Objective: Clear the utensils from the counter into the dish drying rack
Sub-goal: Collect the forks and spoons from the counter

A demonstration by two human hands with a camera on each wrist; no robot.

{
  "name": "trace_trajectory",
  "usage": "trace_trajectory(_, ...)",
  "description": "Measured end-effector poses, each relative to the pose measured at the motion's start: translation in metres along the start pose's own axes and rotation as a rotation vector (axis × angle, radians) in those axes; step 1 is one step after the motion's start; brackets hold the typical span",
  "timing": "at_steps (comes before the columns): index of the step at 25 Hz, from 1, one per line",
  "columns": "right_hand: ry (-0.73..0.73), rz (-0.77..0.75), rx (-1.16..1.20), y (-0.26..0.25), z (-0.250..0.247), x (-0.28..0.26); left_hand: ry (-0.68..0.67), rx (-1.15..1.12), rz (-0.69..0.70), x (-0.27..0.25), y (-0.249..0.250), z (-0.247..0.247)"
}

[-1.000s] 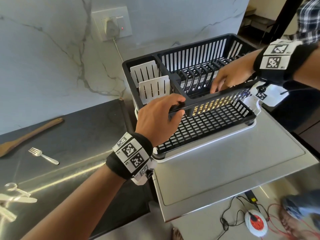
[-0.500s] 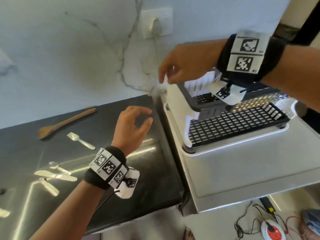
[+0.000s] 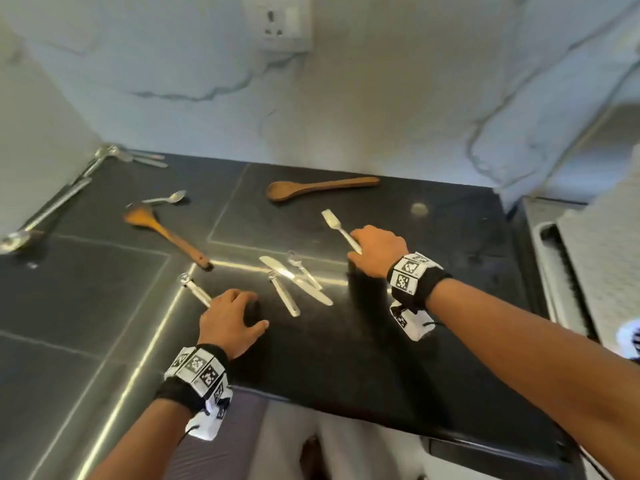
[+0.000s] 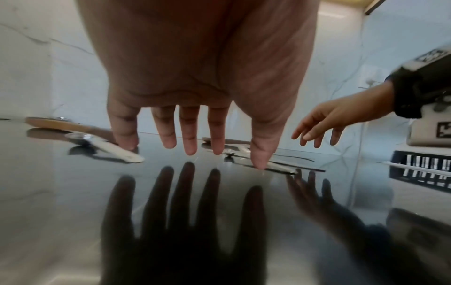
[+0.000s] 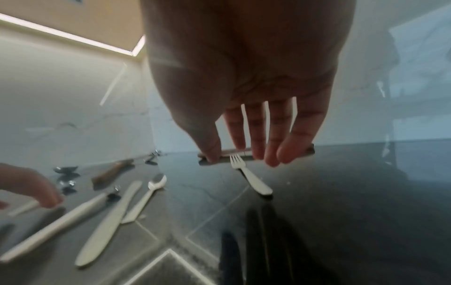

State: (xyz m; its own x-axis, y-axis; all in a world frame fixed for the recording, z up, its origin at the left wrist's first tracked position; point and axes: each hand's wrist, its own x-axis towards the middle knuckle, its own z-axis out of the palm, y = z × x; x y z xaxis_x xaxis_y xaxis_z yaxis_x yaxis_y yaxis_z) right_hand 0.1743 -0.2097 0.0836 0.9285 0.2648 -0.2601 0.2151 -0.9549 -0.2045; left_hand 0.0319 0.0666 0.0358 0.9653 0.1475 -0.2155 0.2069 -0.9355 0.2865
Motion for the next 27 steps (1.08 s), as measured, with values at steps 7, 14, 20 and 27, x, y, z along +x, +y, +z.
trace_trajectory(7,0.056,0.249,0.032,-0.012,0.027,0.055,-0.036,0.032,0.051,0.008,-0.022,0.003)
trace_trajectory(14,-0.089,0.269,0.21,-0.002,0.024,0.025,-0.049,-0.01,0.041,0.004,-0.02,0.0)
trace_trajectory(20,-0.066,-0.026,0.667,-0.063,0.019,-0.012,0.008,-0.679,-0.094,-0.006,-0.006,-0.012)
trace_trajectory(27,-0.37,-0.373,0.903,-0.162,0.043,-0.012,0.214,-1.653,-0.371,-0.02,0.003,-0.044)
